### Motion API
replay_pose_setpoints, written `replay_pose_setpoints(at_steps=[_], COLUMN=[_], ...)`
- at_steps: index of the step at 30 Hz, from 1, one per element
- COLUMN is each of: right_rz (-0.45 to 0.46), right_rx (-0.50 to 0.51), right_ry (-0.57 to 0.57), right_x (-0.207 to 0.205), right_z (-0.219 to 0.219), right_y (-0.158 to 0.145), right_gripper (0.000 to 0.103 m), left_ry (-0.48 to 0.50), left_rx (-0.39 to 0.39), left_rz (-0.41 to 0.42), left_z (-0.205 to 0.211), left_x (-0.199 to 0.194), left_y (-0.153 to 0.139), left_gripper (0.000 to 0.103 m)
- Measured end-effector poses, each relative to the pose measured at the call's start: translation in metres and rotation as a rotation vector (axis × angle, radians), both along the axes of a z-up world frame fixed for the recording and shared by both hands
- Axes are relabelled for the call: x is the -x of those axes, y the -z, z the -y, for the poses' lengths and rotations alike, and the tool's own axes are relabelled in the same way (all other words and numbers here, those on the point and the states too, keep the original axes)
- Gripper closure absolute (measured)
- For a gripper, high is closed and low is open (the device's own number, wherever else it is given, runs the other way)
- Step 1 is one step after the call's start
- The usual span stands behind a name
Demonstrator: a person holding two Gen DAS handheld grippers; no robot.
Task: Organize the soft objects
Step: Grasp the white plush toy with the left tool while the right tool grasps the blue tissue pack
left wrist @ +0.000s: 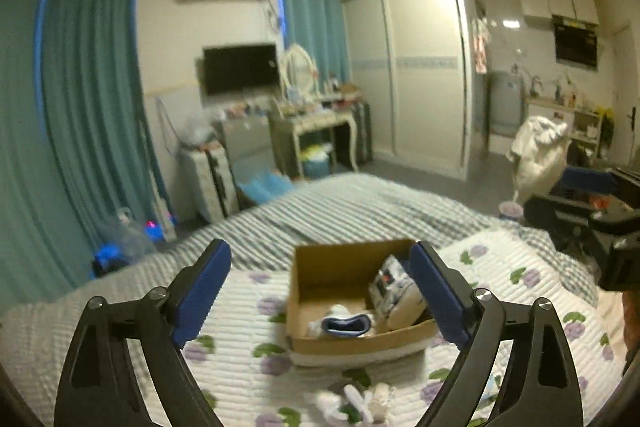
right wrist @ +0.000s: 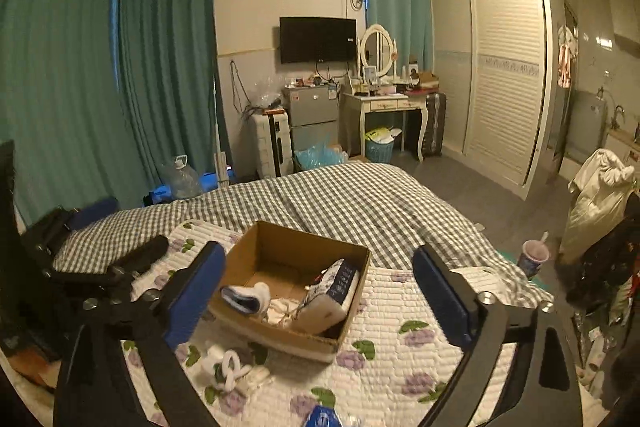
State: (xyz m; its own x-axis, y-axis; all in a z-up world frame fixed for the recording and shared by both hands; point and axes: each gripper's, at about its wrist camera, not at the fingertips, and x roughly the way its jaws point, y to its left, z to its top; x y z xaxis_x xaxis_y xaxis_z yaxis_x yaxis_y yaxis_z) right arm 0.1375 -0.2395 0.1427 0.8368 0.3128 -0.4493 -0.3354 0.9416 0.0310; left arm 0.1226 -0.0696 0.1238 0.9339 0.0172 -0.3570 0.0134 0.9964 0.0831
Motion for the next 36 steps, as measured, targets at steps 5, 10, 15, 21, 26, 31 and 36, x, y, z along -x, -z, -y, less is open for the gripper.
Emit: replay_pose_setpoints(at_steps=[5, 10, 15, 21, 26, 31, 36], right_rz=[0.023, -0.042, -0.161, -0.284, -0.352, -0.427, -0.485], right_rx=[0.047, 0.126, 0.163, 0.170, 0.225, 0.232, 0.257], right_ry=[0.002, -0.012, -0.009, 0.032, 0.060, 0.077, 0.098], right_x=[0.039, 0.048, 0.035, 0.010, -0.001, -0.009, -0.017], right_z=[0.005, 0.005, 0.002, 0.002, -0.003, -0.003, -0.007], right_y=[0.009, 0.057, 0.127, 0.197, 0.234, 0.257, 0.275], right_gripper=[0.000, 0.000, 0.000, 0.000, 0.000, 0.000, 0.004], left_ry=[-0.022, -0.058, -0.051, -0.073, -0.082, -0.094, -0.109], left_rx=[-0.004, 0.030, 0.083, 0.030, 0.055, 0.110, 0.200], left_rz=[0.015, -0.065, -0.156, -0.214, -0.293, -0.262, -0.312], left_z=[0.002, -0.003, -0.006, 0.004, -0.008, -0.021, -0.035], left_x=[0.036, 0.037, 0.034, 0.029, 0.014, 0.010, 0.000], left_y=[0.007, 0.045, 0.095, 0.146, 0.183, 0.210, 0.229], left_gripper=[0.010, 0.010, 0.010, 0.010, 0.010, 0.010, 0.010])
